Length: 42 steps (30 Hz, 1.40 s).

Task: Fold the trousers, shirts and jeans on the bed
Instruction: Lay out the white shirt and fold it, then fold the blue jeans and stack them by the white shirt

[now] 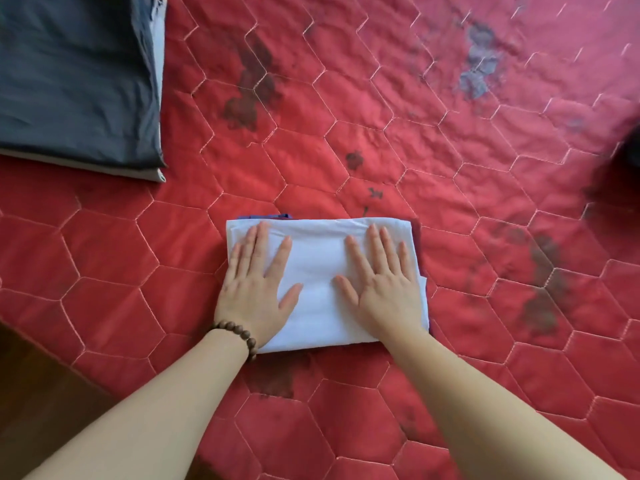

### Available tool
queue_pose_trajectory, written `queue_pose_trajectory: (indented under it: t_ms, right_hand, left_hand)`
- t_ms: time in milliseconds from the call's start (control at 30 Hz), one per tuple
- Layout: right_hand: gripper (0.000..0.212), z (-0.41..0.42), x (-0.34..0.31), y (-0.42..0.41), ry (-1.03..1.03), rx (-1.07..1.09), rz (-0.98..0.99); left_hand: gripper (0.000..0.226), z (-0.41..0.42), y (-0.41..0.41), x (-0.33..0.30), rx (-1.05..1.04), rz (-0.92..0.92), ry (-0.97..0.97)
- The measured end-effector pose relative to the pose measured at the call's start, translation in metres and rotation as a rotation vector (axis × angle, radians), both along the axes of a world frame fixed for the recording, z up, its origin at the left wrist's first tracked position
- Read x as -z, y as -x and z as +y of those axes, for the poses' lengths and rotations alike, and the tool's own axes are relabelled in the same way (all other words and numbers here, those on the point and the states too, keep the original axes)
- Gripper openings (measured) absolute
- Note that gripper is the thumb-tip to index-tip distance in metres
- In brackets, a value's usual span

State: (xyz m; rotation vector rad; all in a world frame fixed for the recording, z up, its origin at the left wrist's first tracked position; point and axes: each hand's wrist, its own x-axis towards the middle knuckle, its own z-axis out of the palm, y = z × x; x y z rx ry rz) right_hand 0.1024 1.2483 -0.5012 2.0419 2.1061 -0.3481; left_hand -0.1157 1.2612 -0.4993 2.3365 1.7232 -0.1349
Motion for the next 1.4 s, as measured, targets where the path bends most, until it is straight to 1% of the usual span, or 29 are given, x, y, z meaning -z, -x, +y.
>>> queue_pose_trajectory:
  t_ms: [67, 133, 233, 300, 433, 500, 600, 667, 700, 767, 800, 867, 933, 1067, 1200, 1400]
  right_hand:
    - [0.070, -0.002, -0.001, -0.013, -0.059, 0.077, -0.007]
    - [0.070, -0.005, 0.003, -0.018, -0.068, 0.106, 0.022]
    - [0.070, -0.006, 0.013, -0.022, -0.060, 0.118, 0.168]
    - [0.070, -0.006, 0.017, -0.024, -0.074, 0.125, 0.220]
    - [0.070, -0.004, 0.017, -0.024, -0.077, 0.129, 0.223]
    - [0.070, -0.002, 0.013, -0.024, -0.024, 0.125, 0.215]
    - [0.070, 0.007, 0.005, -0.030, 0.157, 0.110, 0.225]
    - [0.069, 0.015, -0.008, -0.036, 0.260, 0.072, 0.262]
    - [0.066, 0.015, -0.017, -0.039, 0.259, 0.049, 0.284]
    - [0.062, 0.008, -0.037, -0.049, 0.154, 0.042, 0.324]
    - [0.061, 0.000, -0.048, -0.056, 0.094, 0.072, 0.348]
    - [0.059, -0.020, -0.065, -0.076, -0.001, 0.174, 0.393]
    - [0.058, -0.038, -0.076, -0.103, -0.076, 0.290, 0.397]
    - [0.057, -0.074, -0.085, -0.177, -0.150, 0.478, 0.367]
    - [0.054, -0.110, -0.086, -0.258, -0.168, 0.589, 0.336]
    - [0.057, -0.135, -0.083, -0.364, -0.197, 0.683, 0.307]
  left_hand:
    - [0.079, -0.001, -0.001, 0.004, -0.025, -0.011, 0.024]
    - [0.083, 0.000, 0.000, 0.007, -0.030, -0.050, 0.028]
    - [0.085, 0.001, 0.000, 0.011, -0.032, -0.071, 0.038]
    - [0.086, 0.002, -0.001, 0.014, -0.039, -0.057, 0.040]
    - [0.087, 0.005, -0.003, 0.012, -0.040, -0.028, 0.034]
    - [0.086, 0.006, -0.004, 0.010, -0.033, 0.008, 0.046]
    - [0.087, 0.010, -0.008, -0.002, -0.028, 0.073, 0.096]
    - [0.085, 0.015, -0.017, -0.015, -0.076, 0.081, 0.133]
    - [0.082, 0.017, -0.024, -0.025, -0.113, 0.070, 0.134]
    - [0.075, 0.019, -0.040, -0.043, -0.142, 0.043, 0.096]
    - [0.075, 0.018, -0.051, -0.051, -0.119, 0.036, 0.075]
    - [0.076, 0.014, -0.076, -0.064, -0.032, 0.019, 0.039]
    - [0.077, 0.011, -0.112, -0.071, 0.033, -0.027, 0.014]
    - [0.077, 0.004, -0.204, -0.071, 0.092, -0.119, 0.007]
    - [0.076, -0.009, -0.300, -0.061, 0.195, -0.133, 0.011]
    - [0.077, -0.009, -0.429, -0.039, 0.282, -0.152, -0.063]
